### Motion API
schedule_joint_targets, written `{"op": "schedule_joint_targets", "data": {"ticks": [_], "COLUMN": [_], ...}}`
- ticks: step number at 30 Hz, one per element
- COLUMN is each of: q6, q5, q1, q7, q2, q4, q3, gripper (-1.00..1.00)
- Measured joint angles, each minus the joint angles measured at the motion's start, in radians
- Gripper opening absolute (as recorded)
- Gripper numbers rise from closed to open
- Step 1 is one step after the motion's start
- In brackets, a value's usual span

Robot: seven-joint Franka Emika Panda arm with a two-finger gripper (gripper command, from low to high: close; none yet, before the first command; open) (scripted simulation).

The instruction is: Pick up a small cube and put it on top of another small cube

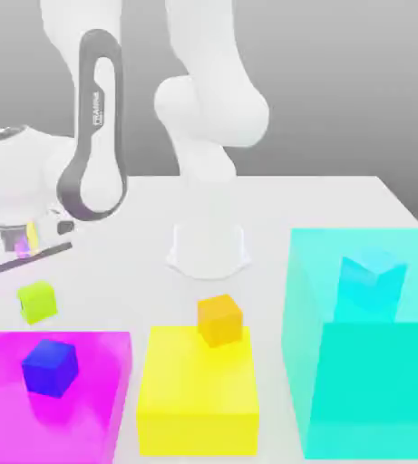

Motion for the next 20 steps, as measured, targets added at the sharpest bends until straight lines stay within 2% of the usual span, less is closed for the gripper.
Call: {"op": "schedule_joint_targets", "data": {"ticks": [12,16,17,20], "q6": [-0.377,-0.277,-0.246,-0.246], "q5": [-0.006,-0.021,-0.023,-0.023], "q1": [0.255,0.263,0.262,0.262], "q7": [-0.482,-0.509,-0.508,-0.508], "q2": [-0.100,0.002,0.028,0.028], "q4": [0.277,0.278,0.273,0.273], "q3": [0.123,0.124,0.124,0.124], "gripper": [-1.00,-1.00,1.00,1.00]}}
